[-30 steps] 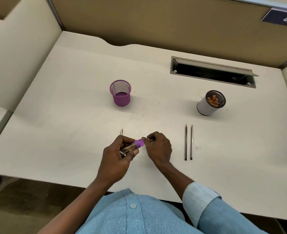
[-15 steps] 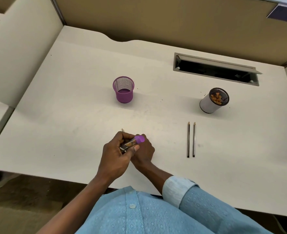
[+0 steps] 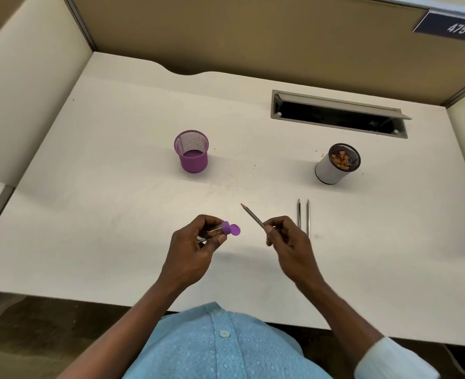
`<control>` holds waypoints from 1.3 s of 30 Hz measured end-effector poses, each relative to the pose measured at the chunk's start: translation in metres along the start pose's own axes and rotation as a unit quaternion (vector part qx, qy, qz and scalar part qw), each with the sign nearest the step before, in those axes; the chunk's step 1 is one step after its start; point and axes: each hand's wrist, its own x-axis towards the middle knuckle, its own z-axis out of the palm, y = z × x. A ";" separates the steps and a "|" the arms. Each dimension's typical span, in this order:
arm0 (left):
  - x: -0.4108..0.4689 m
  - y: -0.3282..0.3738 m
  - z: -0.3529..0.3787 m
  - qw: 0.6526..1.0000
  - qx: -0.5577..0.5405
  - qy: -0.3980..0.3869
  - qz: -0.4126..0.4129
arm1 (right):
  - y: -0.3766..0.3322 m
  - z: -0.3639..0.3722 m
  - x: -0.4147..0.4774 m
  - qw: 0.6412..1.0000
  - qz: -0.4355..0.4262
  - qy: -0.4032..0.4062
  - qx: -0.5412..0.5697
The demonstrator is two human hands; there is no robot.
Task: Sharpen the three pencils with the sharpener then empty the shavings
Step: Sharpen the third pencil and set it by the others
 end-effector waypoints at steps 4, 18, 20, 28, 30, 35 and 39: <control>0.005 0.005 0.004 1.000 0.005 -0.019 0.008 | -0.013 -0.026 -0.001 0.996 -0.068 -0.036 -0.038; 0.009 0.014 0.009 0.992 0.064 -0.075 0.074 | -0.017 -0.061 0.020 0.955 -0.210 -0.073 -0.199; 0.010 0.013 0.008 0.989 0.083 -0.094 0.084 | -0.023 -0.061 0.022 0.935 -0.249 -0.075 -0.242; 0.019 0.011 -0.005 0.986 0.074 -0.122 0.088 | -0.029 -0.061 0.028 0.887 -0.363 -0.046 -0.282; 0.019 0.012 -0.005 0.985 0.077 -0.121 0.093 | -0.028 -0.057 0.026 0.867 -0.391 -0.042 -0.307; 0.015 0.010 -0.008 0.975 0.115 -0.132 0.138 | -0.028 -0.055 0.028 0.927 -0.189 -0.180 -0.269; 0.016 0.008 -0.011 0.973 0.126 -0.146 0.130 | -0.026 -0.055 0.025 0.939 -0.152 -0.234 -0.201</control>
